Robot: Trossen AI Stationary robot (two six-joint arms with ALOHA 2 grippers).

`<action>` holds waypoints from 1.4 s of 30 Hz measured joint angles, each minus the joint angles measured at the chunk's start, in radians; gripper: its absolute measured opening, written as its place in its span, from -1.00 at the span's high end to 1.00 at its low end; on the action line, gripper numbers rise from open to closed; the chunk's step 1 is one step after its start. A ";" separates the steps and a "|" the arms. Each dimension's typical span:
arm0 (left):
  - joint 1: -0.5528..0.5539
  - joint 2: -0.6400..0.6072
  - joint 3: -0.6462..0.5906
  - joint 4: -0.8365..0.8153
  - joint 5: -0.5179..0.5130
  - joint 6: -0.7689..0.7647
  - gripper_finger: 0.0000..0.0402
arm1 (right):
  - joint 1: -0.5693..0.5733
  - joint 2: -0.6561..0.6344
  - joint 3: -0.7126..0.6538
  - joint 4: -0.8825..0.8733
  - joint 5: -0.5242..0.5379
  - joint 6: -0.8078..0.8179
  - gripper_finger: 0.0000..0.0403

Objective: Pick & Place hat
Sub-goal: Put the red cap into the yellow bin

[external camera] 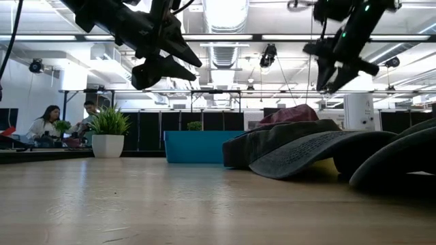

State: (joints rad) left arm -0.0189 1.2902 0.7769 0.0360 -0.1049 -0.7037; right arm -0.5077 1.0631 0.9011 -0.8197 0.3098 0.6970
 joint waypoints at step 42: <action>0.002 0.000 -0.005 0.002 -0.027 -0.031 0.31 | -0.114 0.357 0.037 0.099 -0.043 -0.666 0.26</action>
State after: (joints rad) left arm -0.0166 1.2903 0.7723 0.0377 -0.1322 -0.7345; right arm -0.6220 1.4206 0.9382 -0.7210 0.2669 0.0307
